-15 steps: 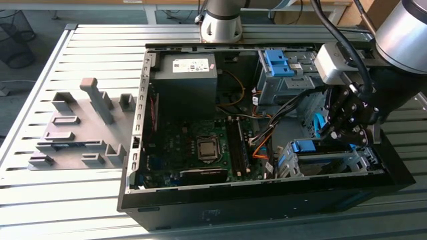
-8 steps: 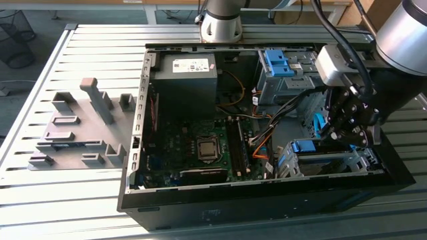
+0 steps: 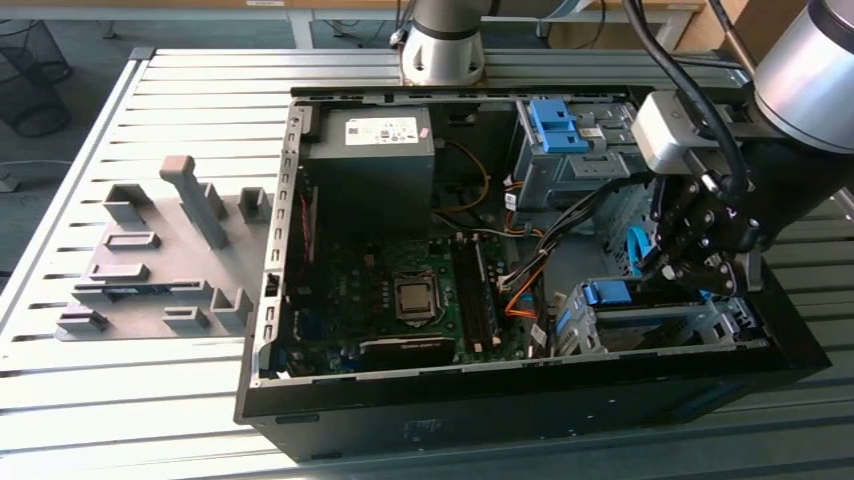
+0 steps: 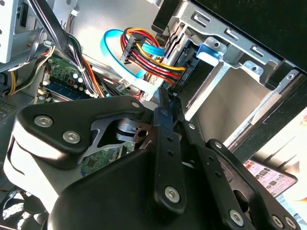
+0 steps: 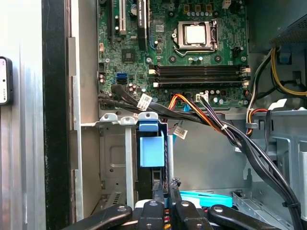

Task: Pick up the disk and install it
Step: 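Insert the second disk wire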

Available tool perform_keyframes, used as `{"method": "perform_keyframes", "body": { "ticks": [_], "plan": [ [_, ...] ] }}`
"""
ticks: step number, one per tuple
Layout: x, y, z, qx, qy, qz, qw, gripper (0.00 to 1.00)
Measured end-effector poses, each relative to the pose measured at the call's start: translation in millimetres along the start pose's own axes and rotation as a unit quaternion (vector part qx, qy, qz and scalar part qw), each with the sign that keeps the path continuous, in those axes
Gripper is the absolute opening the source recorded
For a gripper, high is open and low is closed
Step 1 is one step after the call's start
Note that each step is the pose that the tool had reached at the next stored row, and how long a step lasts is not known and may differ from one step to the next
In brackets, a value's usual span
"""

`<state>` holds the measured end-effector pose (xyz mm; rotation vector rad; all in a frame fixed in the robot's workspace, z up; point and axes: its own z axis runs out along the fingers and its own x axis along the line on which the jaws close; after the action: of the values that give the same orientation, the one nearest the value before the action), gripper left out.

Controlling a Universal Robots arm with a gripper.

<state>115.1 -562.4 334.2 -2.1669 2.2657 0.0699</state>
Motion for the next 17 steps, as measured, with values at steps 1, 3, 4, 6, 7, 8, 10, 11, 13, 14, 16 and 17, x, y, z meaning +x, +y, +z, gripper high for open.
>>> {"method": "perform_keyframes", "body": {
  "ticks": [1,3,4,6,7,8,10,11,13,14,16,17],
  "plan": [
    [0.2,0.0,0.0,0.0,-0.0003,0.0,1.0,0.16],
    [0.4,0.0,-0.1,-0.0001,-0.0012,0.0,1.0,0.16],
    [0.5,0.0,-0.2,-0.0001,-0.0016,0.0,1.0,0.16],
    [0.6,0.0,-0.7,-0.0001,-0.0028,0.0,1.0,0.16],
    [0.6,0.0,-1.3,-0.0001,-0.0033,0.0,1.0,0.16],
    [0.6,0.0,-2.1,-0.0002,-0.0036,0.0,1.0,0.16],
    [0.6,0.0,-2.8,-0.0002,-0.0042,0.0,1.0,0.16],
    [0.8,0.0,-2.9,-0.0002,-0.0042,0.0,1.0,0.16],
    [2.5,0.0,-3.0,-0.0002,-0.0049,0.0,1.0,0.16],
    [3.8,-0.1,-2.9,-0.0003,-0.0062,0.0,1.0,0.16],
    [5.5,-0.2,-2.7,-0.0005,-0.0117,0.0,0.9999,0.16],
    [6.3,-0.2,-2.6,-0.0007,-0.0157,0.0,0.9999,0.16]
  ]
}}
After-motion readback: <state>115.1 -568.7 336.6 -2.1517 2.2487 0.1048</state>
